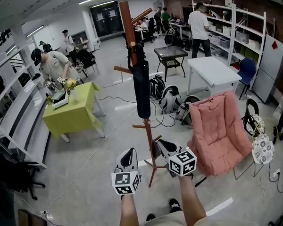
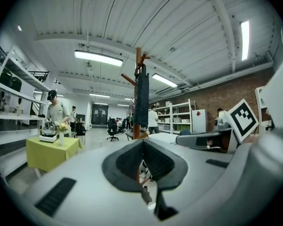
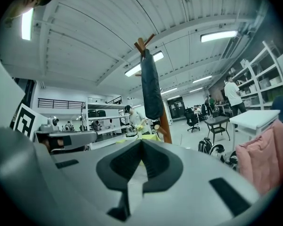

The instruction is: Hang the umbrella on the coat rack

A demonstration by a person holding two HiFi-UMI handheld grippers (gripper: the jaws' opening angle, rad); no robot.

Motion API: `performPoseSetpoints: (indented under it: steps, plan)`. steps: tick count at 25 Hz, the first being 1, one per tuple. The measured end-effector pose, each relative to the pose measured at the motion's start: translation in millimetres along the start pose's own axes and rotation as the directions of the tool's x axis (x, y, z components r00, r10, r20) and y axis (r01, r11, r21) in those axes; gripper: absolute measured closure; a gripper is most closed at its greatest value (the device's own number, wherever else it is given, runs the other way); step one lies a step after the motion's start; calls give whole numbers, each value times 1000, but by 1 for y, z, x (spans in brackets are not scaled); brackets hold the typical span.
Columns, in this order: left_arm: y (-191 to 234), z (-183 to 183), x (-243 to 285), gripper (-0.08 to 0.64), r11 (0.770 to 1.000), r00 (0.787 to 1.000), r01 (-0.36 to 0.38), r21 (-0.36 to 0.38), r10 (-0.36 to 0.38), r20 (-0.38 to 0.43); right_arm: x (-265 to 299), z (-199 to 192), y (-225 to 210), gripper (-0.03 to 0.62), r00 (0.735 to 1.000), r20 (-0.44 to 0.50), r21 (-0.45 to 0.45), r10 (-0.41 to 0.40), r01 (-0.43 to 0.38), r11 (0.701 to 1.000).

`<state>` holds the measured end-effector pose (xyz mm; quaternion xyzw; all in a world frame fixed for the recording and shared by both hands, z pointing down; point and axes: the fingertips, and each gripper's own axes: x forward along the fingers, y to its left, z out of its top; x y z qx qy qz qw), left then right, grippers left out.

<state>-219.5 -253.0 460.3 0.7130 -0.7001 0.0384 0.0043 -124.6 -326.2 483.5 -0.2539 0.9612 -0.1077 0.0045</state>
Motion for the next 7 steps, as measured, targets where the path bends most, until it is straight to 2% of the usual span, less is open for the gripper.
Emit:
performPoseSetpoints:
  steps: [3, 7]
  plan:
    - [2, 0, -2, 554, 1000, 1000, 2, -6, -2, -1, -2, 8, 5, 588, 999, 34, 34, 19, -20, 999]
    - [4, 2, -5, 554, 1000, 1000, 1, -14, -1, -5, -5, 12, 8, 588, 999, 31, 34, 15, -16, 999]
